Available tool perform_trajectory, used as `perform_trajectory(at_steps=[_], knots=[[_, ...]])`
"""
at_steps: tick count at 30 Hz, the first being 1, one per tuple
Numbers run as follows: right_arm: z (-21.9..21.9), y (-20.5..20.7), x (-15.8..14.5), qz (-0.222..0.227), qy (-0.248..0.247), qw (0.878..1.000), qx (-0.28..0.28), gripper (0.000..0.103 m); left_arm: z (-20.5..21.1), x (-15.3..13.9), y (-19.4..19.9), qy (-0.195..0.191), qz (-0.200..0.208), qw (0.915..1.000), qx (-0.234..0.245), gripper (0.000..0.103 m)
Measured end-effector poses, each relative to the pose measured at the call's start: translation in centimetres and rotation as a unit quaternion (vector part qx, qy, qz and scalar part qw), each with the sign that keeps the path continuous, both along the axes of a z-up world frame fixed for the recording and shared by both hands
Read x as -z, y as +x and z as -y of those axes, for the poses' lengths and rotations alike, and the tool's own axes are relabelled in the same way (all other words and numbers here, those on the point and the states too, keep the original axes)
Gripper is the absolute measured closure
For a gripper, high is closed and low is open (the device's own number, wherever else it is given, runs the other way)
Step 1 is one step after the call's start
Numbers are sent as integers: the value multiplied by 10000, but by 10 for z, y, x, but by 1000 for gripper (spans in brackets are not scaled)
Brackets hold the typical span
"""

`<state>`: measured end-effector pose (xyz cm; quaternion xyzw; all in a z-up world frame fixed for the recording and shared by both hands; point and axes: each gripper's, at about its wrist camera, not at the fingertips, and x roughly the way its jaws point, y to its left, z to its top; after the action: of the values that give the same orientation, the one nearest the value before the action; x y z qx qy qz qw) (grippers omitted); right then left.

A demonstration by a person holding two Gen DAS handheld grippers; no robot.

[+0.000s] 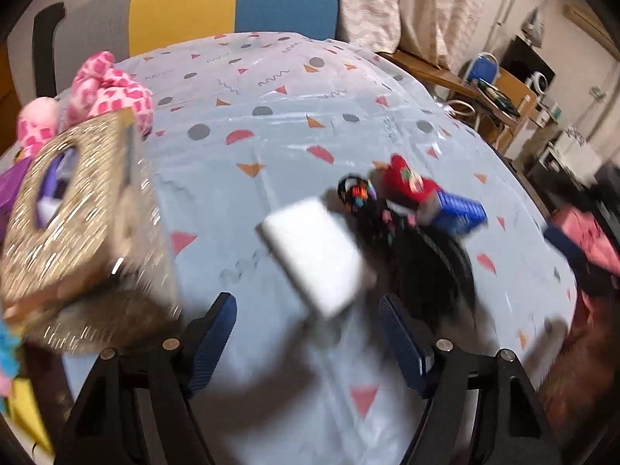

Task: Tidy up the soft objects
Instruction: 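Grasp the white foam block with the left gripper while the right gripper approaches the black hair piece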

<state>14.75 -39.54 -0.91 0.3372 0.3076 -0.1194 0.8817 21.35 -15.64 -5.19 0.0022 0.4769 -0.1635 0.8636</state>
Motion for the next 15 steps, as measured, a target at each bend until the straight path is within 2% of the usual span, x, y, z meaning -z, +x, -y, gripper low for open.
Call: perform_trajectory(at_steps=[4,9,12,13,15], knots=[[8,-4,3,84,252,9996,107,32,19,5,35,85,1,9997,-209,27],[16,-4,9,60,532,9984,183,32,37,26,69,143,-363,9985,-384,26],[14,-2,10,27,553,9984,110,32,41,50,77,240,-687,9965,-409,30],[13,-1,10,32,530,9985,96,32,39,56,77,215,-734,9962,-412,40],[12,-2,10,19,506,9987,100,32,40,54,66,337,-367,9986,-202,42]])
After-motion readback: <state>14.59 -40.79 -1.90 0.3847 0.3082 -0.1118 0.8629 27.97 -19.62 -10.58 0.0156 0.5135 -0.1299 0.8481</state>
